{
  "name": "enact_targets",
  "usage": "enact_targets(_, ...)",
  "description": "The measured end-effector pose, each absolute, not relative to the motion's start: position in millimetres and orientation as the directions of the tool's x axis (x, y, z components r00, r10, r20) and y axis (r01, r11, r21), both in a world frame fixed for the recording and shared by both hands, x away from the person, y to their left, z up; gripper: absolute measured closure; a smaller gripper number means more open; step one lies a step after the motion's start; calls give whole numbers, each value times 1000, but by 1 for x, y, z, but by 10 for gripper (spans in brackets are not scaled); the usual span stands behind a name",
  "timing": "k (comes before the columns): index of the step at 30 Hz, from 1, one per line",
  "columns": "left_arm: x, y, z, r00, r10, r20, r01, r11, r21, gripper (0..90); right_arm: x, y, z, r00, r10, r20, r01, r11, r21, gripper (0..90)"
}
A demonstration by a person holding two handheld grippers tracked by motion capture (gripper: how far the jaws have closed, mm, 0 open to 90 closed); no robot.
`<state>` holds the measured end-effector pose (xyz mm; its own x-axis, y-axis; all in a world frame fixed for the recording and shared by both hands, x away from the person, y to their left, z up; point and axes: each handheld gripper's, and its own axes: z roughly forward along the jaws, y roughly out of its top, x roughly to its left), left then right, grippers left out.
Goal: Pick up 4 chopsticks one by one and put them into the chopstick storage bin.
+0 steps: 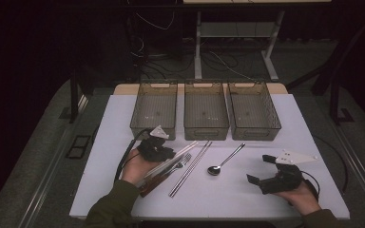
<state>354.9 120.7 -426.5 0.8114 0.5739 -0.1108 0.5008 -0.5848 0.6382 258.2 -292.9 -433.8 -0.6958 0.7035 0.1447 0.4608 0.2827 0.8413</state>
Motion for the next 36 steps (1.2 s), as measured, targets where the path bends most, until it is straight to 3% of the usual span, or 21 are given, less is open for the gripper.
enact_targets(36, 354, 114, -437, 809, 579, -103, 515, -613, 600, 759, 258, -293, -434, -696, 702, 148, 462, 281, 841, 7)
